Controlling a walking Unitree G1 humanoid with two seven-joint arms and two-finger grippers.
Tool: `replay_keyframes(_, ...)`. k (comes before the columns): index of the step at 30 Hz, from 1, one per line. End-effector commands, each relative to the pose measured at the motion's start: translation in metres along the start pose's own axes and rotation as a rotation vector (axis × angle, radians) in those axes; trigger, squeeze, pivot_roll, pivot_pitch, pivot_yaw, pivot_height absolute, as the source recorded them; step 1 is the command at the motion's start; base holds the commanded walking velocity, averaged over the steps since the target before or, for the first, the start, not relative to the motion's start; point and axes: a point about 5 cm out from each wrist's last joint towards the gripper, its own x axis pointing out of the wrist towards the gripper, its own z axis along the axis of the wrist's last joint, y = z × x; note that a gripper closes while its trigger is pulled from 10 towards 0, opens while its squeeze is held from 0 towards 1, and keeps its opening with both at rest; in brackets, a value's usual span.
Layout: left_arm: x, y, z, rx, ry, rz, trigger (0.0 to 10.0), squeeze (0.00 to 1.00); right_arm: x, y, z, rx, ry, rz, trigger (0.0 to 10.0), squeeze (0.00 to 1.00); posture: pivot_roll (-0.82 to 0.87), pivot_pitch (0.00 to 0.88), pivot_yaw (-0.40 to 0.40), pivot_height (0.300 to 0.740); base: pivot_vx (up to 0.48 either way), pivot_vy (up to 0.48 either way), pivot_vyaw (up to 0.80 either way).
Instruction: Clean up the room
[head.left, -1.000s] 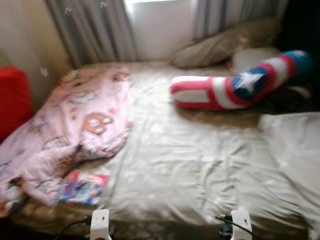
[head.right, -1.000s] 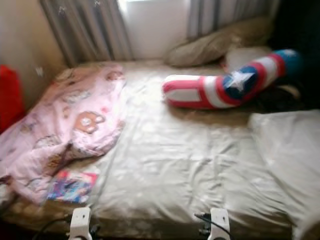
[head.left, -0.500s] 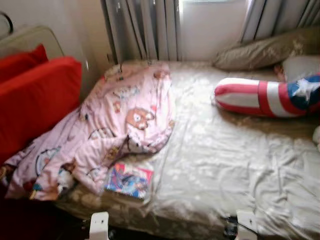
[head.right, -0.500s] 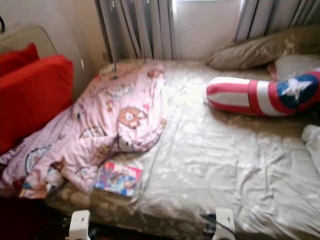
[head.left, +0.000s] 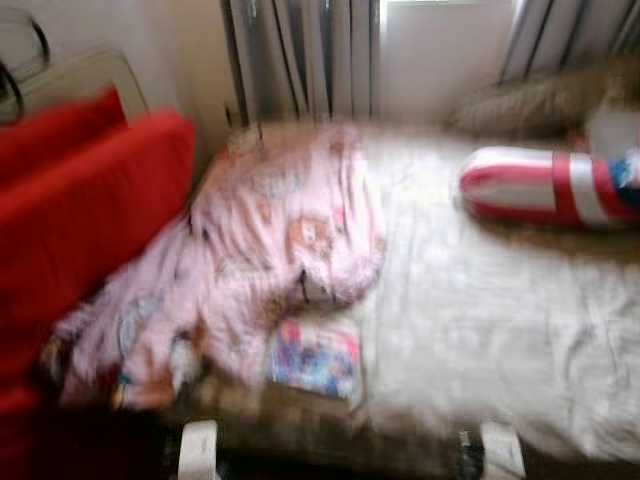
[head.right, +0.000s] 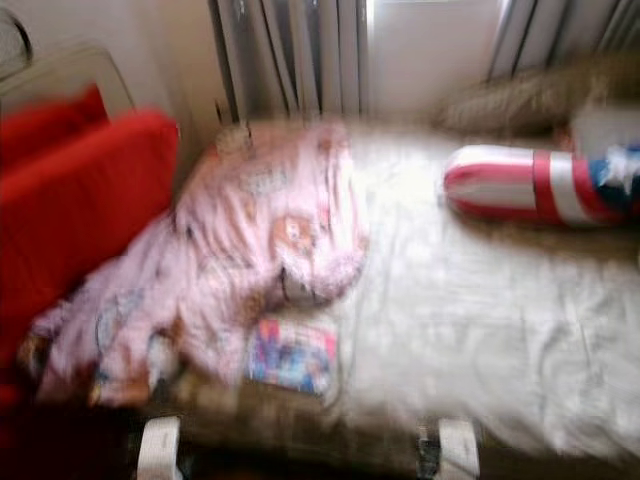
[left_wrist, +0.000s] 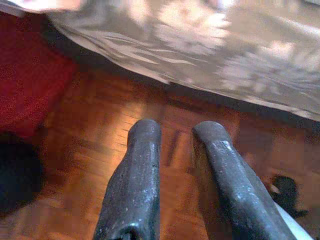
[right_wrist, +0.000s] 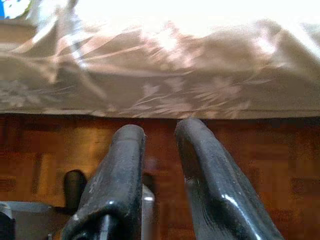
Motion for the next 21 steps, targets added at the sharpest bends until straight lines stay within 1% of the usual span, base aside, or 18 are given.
replay_keyframes(1, -0.001, -0.003, -0.004, -0.004, 0.019, -0.002, 10.0, 0.0, -0.001, 0.002, -0.005, -0.001, 0.015, -0.004, 10.0, 0.0, -0.06, 0.0, 0.069, 0.74, 0.0, 0.48, 0.0)
replay_keyframes(3, -0.001, -0.003, -0.005, -0.003, 0.019, -0.002, 10.0, 0.0, 0.0, 0.007, -0.006, -0.002, 0.016, 0.003, 10.0, 0.0, -0.06, 0.0, 0.069, 0.74, 0.0, 0.48, 0.0)
replay_keyframes(7, -0.001, -0.003, -0.005, 0.0, 0.018, -0.002, 10.0, 0.0, 0.0, 0.011, -0.008, -0.004, 0.02, 0.008, 10.0, 0.0, -0.06, 0.0, 0.071, 0.74, 0.0, 0.48, 0.0)
replay_keyframes(9, -0.001, -0.002, -0.005, -0.003, 0.011, 0.001, 10.0, 0.0, -0.001, 0.011, -0.009, -0.004, 0.021, 0.009, 10.0, 0.0, -0.06, 0.0, 0.071, 0.74, 0.0, 0.171, 0.0)
replay_keyframes(11, -0.001, -0.003, -0.004, 0.0, 0.008, 0.001, 10.0, 0.0, -0.002, 0.005, -0.011, -0.002, 0.02, 0.005, 10.0, 0.0, -0.06, 0.0, 0.071, 0.74, 0.0, 0.0, 0.0)
replay_keyframes(12, -0.001, -0.003, -0.004, 0.0, 0.008, 0.001, 10.0, 0.0, -0.002, 0.005, -0.011, -0.002, 0.02, 0.005, 10.0, 0.0, -0.06, 0.0, 0.071, 0.74, 0.0, 0.0, 0.0)
replay_keyframes(14, -0.001, -0.003, -0.004, 0.0, 0.002, -0.001, 10.0, 0.0, -0.005, -0.007, -0.011, -0.002, 0.017, -0.004, 10.0, 0.0, -0.06, 0.0, 0.071, 0.74, 0.0, 0.0, 0.0)
replay_keyframes(16, -0.001, -0.003, -0.004, -0.004, -0.001, -0.003, 10.0, 0.0, -0.005, -0.011, -0.011, -0.001, 0.015, -0.008, 10.0, 0.0, -0.06, 0.0, 0.071, 0.74, 0.0, 0.0, 0.0)
replay_keyframes(18, -0.001, -0.003, -0.004, -0.005, -0.001, -0.005, 10.0, 0.0, -0.007, -0.019, -0.012, 0.001, 0.015, -0.016, 10.0, 0.0, -0.06, 0.0, 0.073, 0.74, 0.0, 0.0, 0.0)
replay_keyframes(21, -0.001, -0.004, -0.004, 0.016, 0.003, -0.012, 10.0, 0.0, -0.01, -0.03, -0.013, 0.001, 0.019, -0.028, 10.0, 0.0, -0.06, 0.0, 0.071, 0.74, 0.0, 0.0, 0.0)
